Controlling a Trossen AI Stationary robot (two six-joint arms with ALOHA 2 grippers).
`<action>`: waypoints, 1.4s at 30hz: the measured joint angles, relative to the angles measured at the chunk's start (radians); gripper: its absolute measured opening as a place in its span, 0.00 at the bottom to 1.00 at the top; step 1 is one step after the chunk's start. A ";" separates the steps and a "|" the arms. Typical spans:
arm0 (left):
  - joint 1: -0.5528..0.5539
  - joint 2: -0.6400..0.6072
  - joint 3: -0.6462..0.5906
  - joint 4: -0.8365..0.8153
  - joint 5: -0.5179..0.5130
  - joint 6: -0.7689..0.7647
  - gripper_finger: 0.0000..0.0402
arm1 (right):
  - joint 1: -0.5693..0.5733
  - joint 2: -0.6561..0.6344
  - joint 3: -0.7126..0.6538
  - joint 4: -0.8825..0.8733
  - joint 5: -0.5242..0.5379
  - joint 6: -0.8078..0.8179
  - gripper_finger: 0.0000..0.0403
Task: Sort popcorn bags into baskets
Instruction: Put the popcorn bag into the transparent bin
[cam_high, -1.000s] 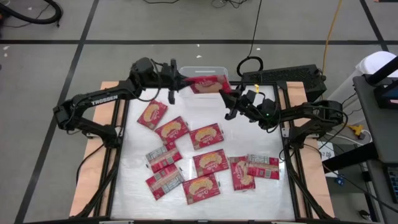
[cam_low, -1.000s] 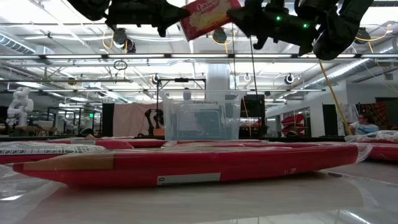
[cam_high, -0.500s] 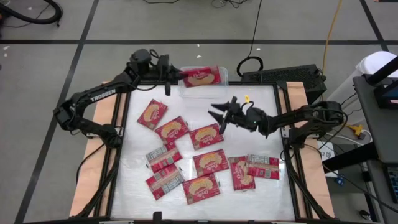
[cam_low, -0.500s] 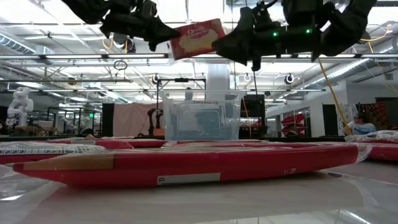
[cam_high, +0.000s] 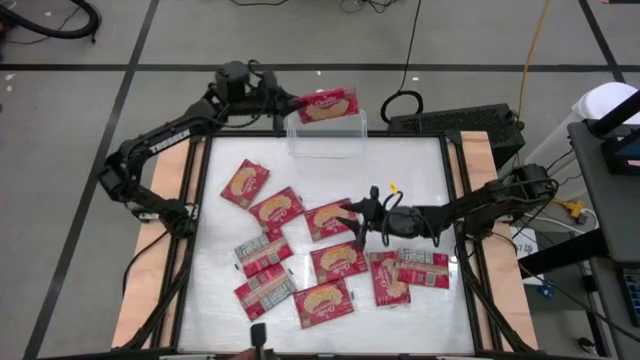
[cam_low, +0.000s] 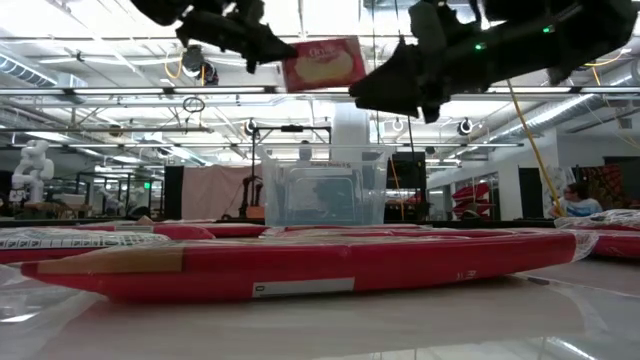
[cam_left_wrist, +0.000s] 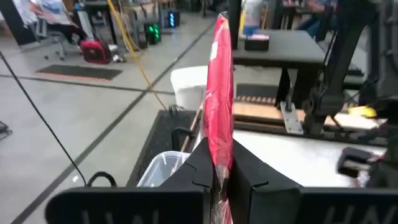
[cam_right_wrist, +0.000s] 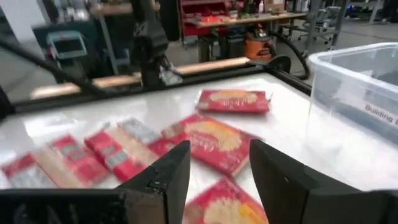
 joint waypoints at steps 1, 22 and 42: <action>0.000 0.021 0.014 -0.017 0.001 0.006 0.04 | 0.013 0.000 0.000 -0.018 0.024 0.000 0.39; 0.005 0.319 0.018 -0.067 -0.022 -0.032 0.08 | 0.085 -0.146 0.000 -0.353 0.086 0.086 0.39; -0.050 0.349 0.018 -0.089 -0.226 0.010 0.20 | 0.085 -0.146 0.000 -0.351 0.085 0.074 0.39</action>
